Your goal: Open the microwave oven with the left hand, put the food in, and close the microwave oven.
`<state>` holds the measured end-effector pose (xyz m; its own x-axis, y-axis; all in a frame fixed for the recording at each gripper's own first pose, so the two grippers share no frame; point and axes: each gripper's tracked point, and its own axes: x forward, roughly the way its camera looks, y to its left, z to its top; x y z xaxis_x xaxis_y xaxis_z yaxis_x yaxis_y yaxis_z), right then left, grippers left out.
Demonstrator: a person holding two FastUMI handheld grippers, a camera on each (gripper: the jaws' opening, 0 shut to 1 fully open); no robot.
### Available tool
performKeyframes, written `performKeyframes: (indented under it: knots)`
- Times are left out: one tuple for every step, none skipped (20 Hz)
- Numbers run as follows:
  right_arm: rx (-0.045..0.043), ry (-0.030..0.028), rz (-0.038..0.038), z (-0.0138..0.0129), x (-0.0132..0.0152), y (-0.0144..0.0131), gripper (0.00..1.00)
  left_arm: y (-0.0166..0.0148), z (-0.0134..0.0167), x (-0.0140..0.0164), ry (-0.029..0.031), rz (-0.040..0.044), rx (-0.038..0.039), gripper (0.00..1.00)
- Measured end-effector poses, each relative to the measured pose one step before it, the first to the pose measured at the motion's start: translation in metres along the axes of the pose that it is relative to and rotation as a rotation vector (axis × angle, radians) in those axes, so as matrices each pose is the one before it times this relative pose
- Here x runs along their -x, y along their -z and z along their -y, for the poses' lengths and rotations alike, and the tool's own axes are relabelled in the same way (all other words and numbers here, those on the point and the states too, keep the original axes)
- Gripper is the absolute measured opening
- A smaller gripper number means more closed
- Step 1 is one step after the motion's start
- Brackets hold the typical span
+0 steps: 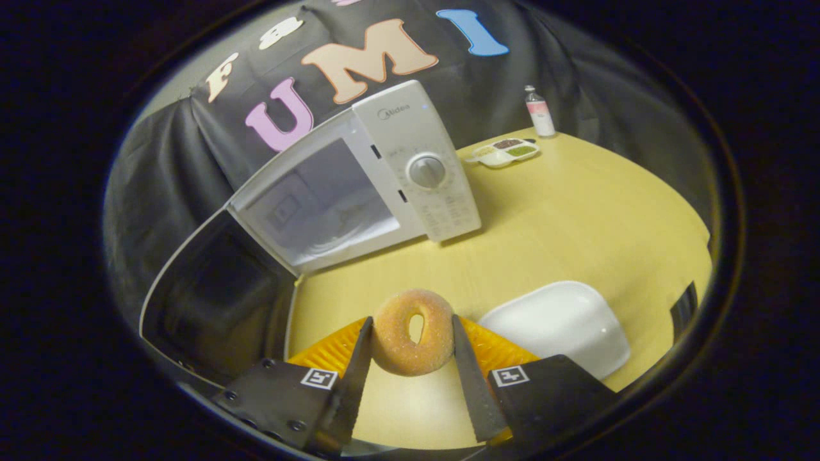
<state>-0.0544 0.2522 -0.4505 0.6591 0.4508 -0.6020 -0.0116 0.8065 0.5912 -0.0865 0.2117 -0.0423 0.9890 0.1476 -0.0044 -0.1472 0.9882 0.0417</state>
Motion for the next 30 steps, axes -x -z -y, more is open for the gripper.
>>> performKeyframes:
  knots:
    - [-0.03975, -0.02055, 0.00947, -0.01309, -0.00509, -0.00673, 0.72, -0.00038, 0.0008, 0.0024, 0.00323, -0.00234, 0.00252, 0.93]
    - [-0.04101, -0.01806, 0.00887, -0.01231, -0.00389, -0.00601, 0.72, 0.00171, 0.00113, 0.00166, 0.00201, -0.00398, 0.00252, 0.95]
    - [-0.04621, -0.02396, 0.01099, -0.01275, -0.0054, -0.00614, 0.72, 0.00198, -0.00078, 0.00057, -0.00229, -0.00463, -0.00061, 0.95]
    - [-0.04073, -0.01734, 0.01934, -0.01307, -0.0052, -0.00545, 0.72, 0.0008, -0.00181, 0.00066, -0.00681, -0.00485, -0.00635, 0.93]
    - [-0.03915, -0.01788, 0.01679, -0.01279, -0.00766, -0.00478, 0.72, -0.00191, -0.00373, 0.00114, -0.01111, 0.00357, -0.0049, 0.95]
    - [-0.03307, -0.01766, 0.00725, -0.01279, -0.00882, 0.00024, 0.66, -0.00182, -0.00328, 0.00164, -0.00986, 0.00431, 0.00045, 0.95]
    - [-0.02888, -0.02177, 0.00469, -0.01382, -0.01006, 0.00079, 0.66, 0.0004, -0.00196, 0.00121, -0.0102, -0.00382, -0.00098, 0.93]
    - [-0.02094, -0.01612, 0.00384, -0.01015, -0.00996, 0.00217, 0.65, 0.0009, -0.00178, 0.00261, -0.00551, -0.00527, -0.00204, 0.93]
    - [-0.01331, -0.00723, 0.00326, -0.00714, -0.01279, 0.00175, 0.65, 0.0015, -0.00123, 0.00163, -0.00569, -0.00677, -0.00766, 0.93]
    - [-0.01697, -0.0044, 0.00133, -0.00585, -0.01071, 0.00191, 0.65, -0.00025, -0.00275, 0.00154, -0.00918, -0.00379, -0.01325, 0.93]
    - [-0.01892, -0.00376, 0.00704, -0.00454, -0.0118, -0.00067, 0.65, 0.00025, -0.00371, 0.00246, -0.01457, -0.00243, -0.01585, 0.93]
    - [-0.00816, 0.00135, 0.01456, -0.00379, -0.00952, -0.00094, 0.65, -0.00276, -0.00377, 0.00213, -0.01487, 0.0039, -0.01005, 0.93]
    - [0.00579, 0.00567, 0.01821, -0.00097, -0.01125, -0.0023, 0.65, -0.00262, -0.00107, 0.0007, -0.01429, 0.0049, -0.00419, 0.95]
    - [0.00025, 0.00776, 0.0103, 0.00006, -0.00988, 0.00133, 0.65, -0.00181, -0.00202, 0.00177, -0.01039, -0.00073, -0.00144, 0.93]
    - [-0.00724, 0.0078, 0.01083, -0.00122, -0.00944, 0.00099, 0.65, 0.00083, -0.00069, 0.00253, -0.00616, -0.00455, -0.00335, 0.93]
    - [-0.00868, 0.00876, 0.02019, -0.00139, -0.00679, -0.00147, 0.65, 0.00163, -0.00234, 0.00329, -0.00835, -0.00607, -0.00606, 0.93]
    - [-0.00743, 0.00492, 0.01866, -0.00141, -0.00794, -0.00157, 0.65, 0.00148, -0.00247, 0.00282, -0.00978, -0.0069, -0.00469, 0.93]
    - [-0.00238, 0.00507, 0.01068, -0.00038, -0.00658, 0.00135, 0.71, 0.00074, -0.00278, 0.00254, -0.00925, -0.0074, -0.00044, 0.93]
    - [0.00246, 0.00986, 0.01293, 0.00097, -0.00688, 0.00009, 0.65, 0.00119, -0.00327, 0.00104, -0.01238, -0.00676, 0.0042, 0.95]
    - [-0.00327, 0.00689, 0.01868, 0.00083, -0.00554, -0.00234, 0.65, 0.00186, -0.00256, -0.00037, -0.00863, -0.00639, 0.00868, 0.95]
    - [-0.00746, 0.00804, 0.01949, 0.00083, -0.00765, -0.0032, 0.65, 0.00338, -0.00077, 0.00115, -0.00689, -0.00991, 0.00766, 0.95]
    - [-0.00726, 0.0082, 0.0179, 0.00055, -0.00574, -0.00244, 0.65, 0.00526, -0.00045, 0.00167, -0.00366, -0.0108, 0.00421, 0.95]
    - [-0.00667, 0.00879, 0.01266, 0.00048, -0.00694, -0.00214, 0.65, 0.00451, -0.00065, -0.0005, -0.00399, -0.01131, 0.0029, 0.95]
    - [-0.00079, 0.00841, 0.00421, -0.00027, -0.00506, 0.00128, 0.65, 0.00237, -0.00016, 0.00029, -0.00227, -0.0088, 0.00457, 0.94]
    - [0.00684, 0.00726, 0.00773, -0.00017, -0.00495, 0.00055, 0.65, 0.00343, 0.00002, 0.00087, 0.00106, -0.00755, 0.00396, 0.95]
    - [0.00161, -0.00083, 0.01122, -0.0028, -0.00412, -0.00046, 0.65, 0.00349, -0.00072, 0.00039, -0.0009, -0.00852, 0.00407, 0.93]
    - [0.00194, 0.00005, 0.00489, -0.0026, -0.0039, 0.00176, 0.65, 0.00221, -0.00111, 0.00077, -0.00109, -0.00681, 0.00423, 0.93]
    - [0.0005, -0.00088, -0.00066, -0.00231, -0.00278, 0.00341, 0.65, 0.00168, -0.00079, 0.0006, -0.00168, -0.00767, 0.00133, 0.96]
    - [0.00396, 0.00319, -0.00155, -0.00149, -0.00441, 0.00345, 0.65, 0.00108, -0.00261, 0.00165, -0.00399, -0.00391, -0.00094, 0.94]
    - [-0.00063, 0.00122, 0.00182, -0.001, -0.00232, 0.00255, 0.65, 0.00163, -0.0003, -0.00018, -0.00325, -0.00342, -0.00241, 0.94]
